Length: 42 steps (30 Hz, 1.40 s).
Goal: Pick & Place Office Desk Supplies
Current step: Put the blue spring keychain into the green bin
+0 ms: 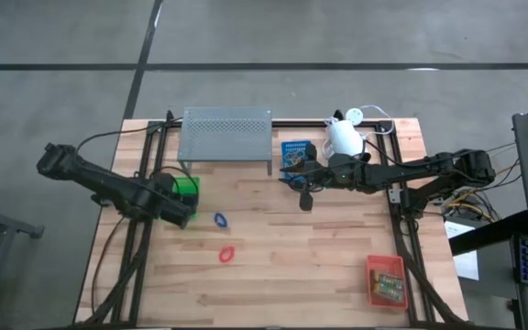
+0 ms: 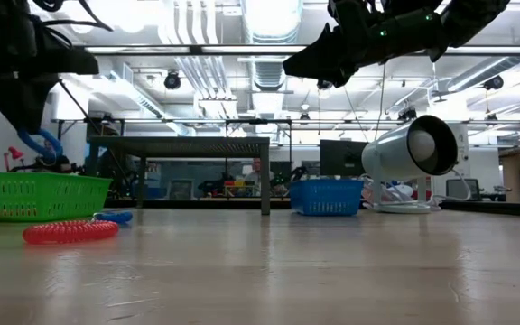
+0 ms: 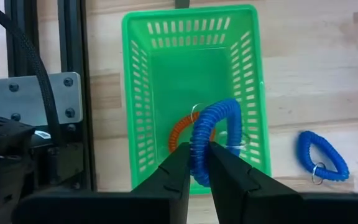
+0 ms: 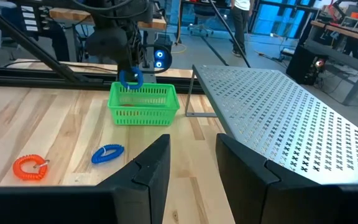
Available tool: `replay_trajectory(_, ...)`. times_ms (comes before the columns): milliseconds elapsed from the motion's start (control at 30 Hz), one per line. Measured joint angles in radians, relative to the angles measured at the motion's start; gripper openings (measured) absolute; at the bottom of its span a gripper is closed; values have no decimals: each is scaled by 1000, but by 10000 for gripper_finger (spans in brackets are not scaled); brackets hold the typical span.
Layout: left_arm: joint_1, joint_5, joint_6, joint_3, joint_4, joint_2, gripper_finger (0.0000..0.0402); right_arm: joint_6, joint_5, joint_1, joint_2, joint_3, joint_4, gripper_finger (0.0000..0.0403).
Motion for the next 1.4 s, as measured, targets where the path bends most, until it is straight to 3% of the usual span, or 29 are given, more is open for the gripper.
replay_trajectory(300,43,48,21,-56,16,1,53,0,0,0,0,0,0,127)
replay_trajectory(1000,339,150,454,-212,381,39,53,0,0,0,0,0,0,127)
replay_trajectory(1400,370,209,473,-276,459,68,53,0,0,0,0,0,0,127)
